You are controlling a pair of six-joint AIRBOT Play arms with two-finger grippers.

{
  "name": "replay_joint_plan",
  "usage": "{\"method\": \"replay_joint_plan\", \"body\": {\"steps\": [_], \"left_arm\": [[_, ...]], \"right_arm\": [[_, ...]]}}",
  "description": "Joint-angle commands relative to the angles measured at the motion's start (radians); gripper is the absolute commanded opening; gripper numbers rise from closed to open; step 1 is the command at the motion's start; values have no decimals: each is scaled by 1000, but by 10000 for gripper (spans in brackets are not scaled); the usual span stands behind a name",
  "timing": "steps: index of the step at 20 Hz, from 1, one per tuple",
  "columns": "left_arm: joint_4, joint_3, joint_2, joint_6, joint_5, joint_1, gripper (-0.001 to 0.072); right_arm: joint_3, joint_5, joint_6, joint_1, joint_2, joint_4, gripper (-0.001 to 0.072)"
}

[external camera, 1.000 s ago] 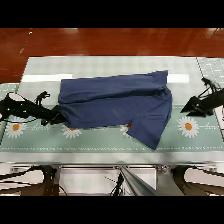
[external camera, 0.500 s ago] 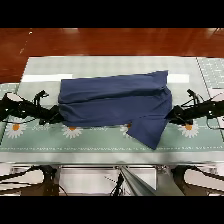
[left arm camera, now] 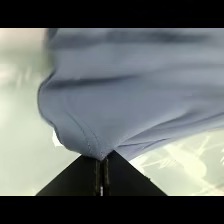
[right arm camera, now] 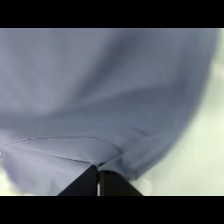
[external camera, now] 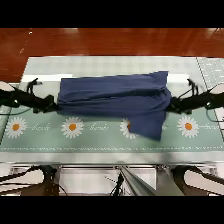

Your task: Fold the shirts.

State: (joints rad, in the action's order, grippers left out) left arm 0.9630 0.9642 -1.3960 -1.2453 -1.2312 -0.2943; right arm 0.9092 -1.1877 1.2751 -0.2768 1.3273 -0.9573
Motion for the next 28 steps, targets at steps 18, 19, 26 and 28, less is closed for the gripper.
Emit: {"method": "replay_joint_plan", "body": {"steps": [18,19,26,28], "left_arm": [[-242,267,-232,11,496,104,20],[-242,267,-248,11,495,103,20],[-241,268,-284,11,491,94,483],[-242,268,-267,11,486,76,577]], "right_arm": [[386,507,-54,67,351,255,20],[386,535,-54,85,367,229,20],[386,574,-66,101,377,177,384],[386,557,-106,74,338,127,443]]}}
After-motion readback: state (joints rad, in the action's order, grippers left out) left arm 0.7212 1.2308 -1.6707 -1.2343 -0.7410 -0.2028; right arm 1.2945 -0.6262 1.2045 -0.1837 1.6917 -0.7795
